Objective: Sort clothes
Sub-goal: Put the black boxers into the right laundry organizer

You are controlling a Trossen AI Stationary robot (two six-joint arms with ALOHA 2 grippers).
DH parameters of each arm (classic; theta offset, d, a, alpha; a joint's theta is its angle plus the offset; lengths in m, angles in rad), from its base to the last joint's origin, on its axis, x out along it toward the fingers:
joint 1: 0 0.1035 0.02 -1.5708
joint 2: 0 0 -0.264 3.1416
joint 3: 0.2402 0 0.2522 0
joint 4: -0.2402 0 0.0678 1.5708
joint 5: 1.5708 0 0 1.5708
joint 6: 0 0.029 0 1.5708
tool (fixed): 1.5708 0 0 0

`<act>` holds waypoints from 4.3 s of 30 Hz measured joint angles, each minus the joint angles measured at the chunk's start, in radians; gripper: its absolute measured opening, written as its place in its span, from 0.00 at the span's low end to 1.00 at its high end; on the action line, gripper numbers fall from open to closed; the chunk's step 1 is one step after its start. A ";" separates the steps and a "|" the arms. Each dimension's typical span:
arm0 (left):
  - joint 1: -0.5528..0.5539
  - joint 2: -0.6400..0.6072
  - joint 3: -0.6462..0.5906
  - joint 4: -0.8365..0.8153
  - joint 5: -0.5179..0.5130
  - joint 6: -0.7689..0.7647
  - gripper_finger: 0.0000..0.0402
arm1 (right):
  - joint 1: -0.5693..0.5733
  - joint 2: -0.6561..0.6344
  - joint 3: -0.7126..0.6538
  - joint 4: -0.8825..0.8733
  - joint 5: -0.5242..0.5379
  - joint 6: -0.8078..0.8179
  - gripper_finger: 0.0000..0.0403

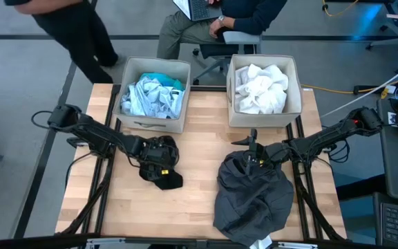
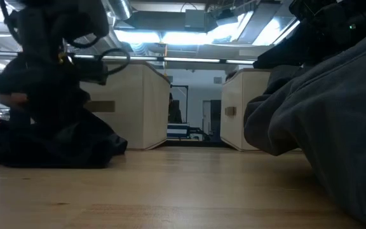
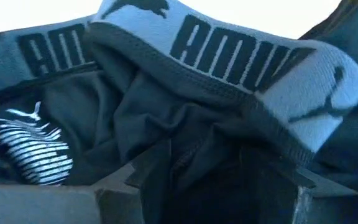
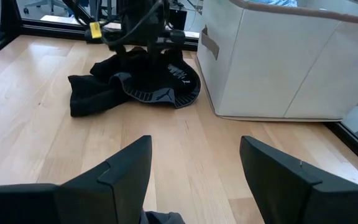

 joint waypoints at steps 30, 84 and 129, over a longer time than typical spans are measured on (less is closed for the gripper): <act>-0.016 0.051 0.047 0.360 0.076 0.182 0.02 | 0.000 0.000 0.000 0.009 -0.043 0.000 0.61; -0.018 0.019 0.106 0.713 -0.097 0.376 0.06 | -0.099 0.670 0.578 -0.019 -0.251 -0.386 0.07; 0.145 -0.490 -0.292 0.994 -0.112 0.567 0.46 | -0.256 0.063 0.579 -0.355 0.040 -0.428 0.08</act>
